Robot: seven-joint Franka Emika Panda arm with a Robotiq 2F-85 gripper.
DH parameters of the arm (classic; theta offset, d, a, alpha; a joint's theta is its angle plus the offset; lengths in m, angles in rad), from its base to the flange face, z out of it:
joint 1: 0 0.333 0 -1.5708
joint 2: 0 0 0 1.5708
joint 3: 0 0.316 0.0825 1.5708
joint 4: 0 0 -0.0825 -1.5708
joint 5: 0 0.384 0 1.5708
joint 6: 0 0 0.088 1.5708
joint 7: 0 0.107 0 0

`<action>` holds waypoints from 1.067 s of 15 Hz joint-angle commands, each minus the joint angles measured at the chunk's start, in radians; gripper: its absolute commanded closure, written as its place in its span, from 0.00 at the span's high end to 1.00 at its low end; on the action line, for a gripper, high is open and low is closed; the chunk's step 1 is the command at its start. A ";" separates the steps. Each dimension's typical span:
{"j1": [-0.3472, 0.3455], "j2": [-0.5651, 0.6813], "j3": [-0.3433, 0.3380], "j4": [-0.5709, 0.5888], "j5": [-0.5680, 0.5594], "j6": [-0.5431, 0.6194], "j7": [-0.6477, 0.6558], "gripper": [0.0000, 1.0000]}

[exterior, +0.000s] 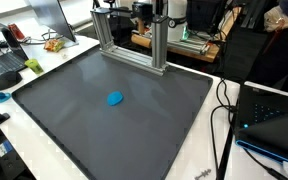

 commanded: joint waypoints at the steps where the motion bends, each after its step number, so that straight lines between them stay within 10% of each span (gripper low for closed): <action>1: 0.019 0.114 0.022 0.163 -0.052 -0.044 0.000 1.00; 16: 0.082 0.291 0.045 0.392 -0.118 -0.065 0.001 1.00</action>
